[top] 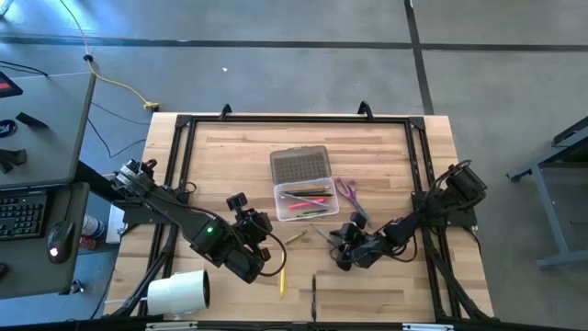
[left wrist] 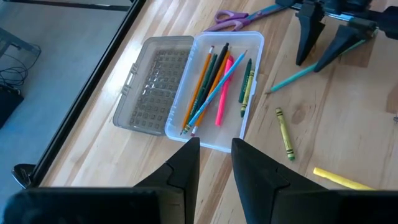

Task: Pick & place school supplies into a supply box
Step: Put the blue pencil into the black supply box

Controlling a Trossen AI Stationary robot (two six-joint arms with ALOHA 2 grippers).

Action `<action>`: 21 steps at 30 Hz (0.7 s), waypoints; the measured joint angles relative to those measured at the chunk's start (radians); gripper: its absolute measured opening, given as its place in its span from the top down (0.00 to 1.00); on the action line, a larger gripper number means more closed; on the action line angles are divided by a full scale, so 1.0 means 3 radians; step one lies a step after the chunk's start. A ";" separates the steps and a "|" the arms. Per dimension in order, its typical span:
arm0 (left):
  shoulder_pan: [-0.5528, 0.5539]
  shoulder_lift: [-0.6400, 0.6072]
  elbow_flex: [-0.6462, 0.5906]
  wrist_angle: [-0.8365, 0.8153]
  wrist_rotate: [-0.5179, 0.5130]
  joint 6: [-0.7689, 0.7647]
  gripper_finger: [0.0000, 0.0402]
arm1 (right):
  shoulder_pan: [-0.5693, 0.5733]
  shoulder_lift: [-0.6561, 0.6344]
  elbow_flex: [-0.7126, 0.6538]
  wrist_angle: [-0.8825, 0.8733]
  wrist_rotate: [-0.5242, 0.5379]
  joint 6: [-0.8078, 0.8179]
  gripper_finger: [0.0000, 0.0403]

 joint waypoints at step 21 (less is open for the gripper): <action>0.0000 -0.0001 0.0000 0.0004 -0.0001 0.0000 0.68 | 0.0095 0.0364 0.0383 -0.0365 0.0306 0.0004 0.79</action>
